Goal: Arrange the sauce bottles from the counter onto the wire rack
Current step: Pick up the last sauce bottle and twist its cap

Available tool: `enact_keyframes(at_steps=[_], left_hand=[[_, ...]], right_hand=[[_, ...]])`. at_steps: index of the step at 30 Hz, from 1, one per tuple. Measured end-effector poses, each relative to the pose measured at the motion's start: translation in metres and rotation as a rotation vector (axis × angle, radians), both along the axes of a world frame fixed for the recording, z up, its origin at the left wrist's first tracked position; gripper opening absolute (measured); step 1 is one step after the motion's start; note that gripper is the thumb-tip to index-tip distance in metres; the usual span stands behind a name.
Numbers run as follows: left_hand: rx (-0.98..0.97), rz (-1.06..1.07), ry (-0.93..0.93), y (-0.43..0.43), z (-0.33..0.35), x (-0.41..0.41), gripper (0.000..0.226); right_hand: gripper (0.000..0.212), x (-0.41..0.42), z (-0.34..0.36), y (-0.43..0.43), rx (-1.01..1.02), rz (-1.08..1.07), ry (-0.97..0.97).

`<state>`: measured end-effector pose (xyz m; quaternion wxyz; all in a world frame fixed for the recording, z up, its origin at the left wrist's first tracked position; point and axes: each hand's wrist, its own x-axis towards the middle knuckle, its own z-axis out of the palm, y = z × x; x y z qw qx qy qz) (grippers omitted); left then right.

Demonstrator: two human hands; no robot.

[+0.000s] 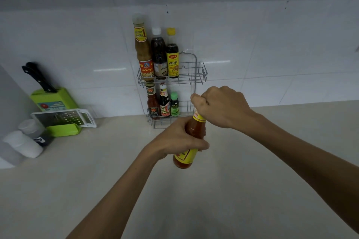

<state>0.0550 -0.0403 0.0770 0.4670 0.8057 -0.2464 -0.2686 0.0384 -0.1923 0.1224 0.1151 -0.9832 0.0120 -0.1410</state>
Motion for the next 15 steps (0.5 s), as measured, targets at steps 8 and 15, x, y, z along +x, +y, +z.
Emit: enact_keyframes(at_steps=[8, 15], left_hand=[[0.035, -0.135, 0.032, 0.016, 0.009, 0.012, 0.028], [-0.075, 0.485, -0.290, -0.014, -0.014, -0.009, 0.042]], right_hand=[[0.061, 0.002, 0.002, -0.009, -0.049, 0.374, -0.306], [0.055, 0.019, -0.005, 0.009, 0.037, 0.000, -0.231]])
